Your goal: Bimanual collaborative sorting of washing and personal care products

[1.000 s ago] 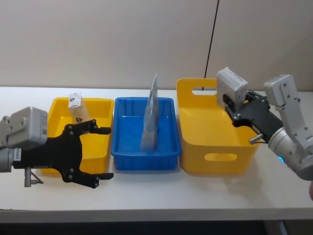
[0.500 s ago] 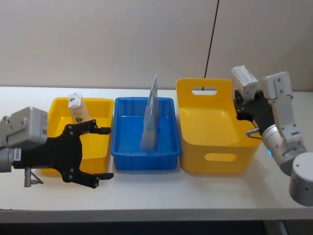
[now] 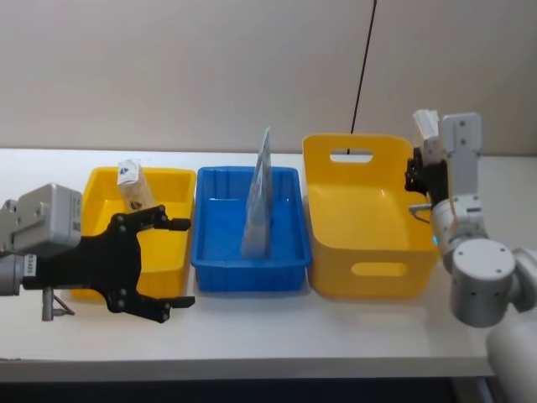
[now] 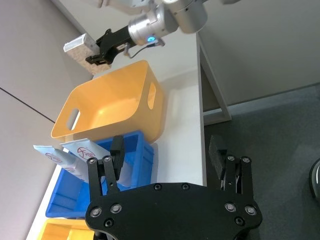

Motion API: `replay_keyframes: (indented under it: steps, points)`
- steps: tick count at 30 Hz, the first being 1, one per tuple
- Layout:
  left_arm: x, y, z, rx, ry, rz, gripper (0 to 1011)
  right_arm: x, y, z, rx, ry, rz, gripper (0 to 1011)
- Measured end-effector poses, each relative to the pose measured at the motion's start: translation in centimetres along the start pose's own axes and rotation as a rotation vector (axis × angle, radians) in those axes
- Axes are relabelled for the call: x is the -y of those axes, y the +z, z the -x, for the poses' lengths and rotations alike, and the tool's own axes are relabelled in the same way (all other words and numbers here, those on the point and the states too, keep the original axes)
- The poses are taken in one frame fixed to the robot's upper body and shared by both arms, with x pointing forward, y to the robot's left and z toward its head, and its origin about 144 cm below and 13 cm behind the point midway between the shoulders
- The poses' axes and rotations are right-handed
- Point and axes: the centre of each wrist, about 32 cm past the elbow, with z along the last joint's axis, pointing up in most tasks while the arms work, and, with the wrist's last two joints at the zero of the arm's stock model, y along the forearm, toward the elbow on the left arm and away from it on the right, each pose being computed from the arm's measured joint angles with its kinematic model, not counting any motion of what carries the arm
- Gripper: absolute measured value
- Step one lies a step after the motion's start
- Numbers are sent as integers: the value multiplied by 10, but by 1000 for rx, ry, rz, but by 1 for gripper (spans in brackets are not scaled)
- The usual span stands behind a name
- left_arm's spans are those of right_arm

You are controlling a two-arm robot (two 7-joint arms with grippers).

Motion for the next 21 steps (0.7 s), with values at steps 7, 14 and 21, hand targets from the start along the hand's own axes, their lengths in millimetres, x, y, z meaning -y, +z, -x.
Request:
replay_keyframes:
  steps: [7,14,21]
  points:
    - [0,0,0,0,0,0,1001,-19,1,10,-26,-26,14,341]
    - [0,0,0,0,0,0,1001,-31,4,13,-43,11,9,342]
    - [0,0,0,0,0,0,1001,-38,7,17,-62,55,-1,342]
